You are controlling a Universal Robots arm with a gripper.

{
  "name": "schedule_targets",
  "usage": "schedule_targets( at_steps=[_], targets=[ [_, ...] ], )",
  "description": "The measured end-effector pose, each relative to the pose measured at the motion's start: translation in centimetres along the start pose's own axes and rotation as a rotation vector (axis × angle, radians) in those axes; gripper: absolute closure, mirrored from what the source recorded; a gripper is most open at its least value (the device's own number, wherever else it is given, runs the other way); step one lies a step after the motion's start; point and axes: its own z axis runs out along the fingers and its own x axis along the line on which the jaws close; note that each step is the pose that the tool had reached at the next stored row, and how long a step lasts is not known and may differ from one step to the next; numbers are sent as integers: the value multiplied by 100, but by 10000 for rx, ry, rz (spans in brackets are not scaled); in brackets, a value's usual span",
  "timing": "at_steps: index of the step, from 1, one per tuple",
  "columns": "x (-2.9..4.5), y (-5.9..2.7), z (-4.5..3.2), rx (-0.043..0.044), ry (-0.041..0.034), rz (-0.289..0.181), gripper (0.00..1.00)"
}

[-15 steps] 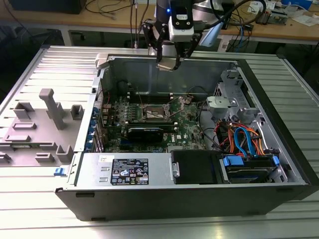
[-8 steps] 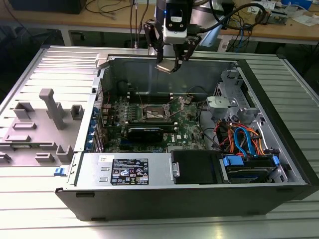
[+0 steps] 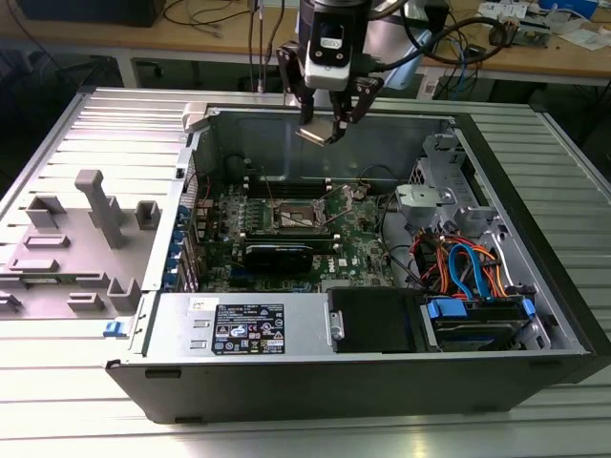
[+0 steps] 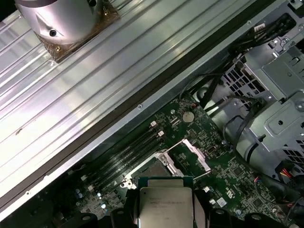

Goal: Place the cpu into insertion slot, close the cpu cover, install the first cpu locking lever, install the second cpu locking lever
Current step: 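Place the cpu into insertion slot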

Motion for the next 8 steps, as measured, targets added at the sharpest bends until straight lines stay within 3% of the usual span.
schedule_targets(
  at_steps=[8],
  targets=[
    [-9,-12,35,-25,-55,737,46]
  ],
)
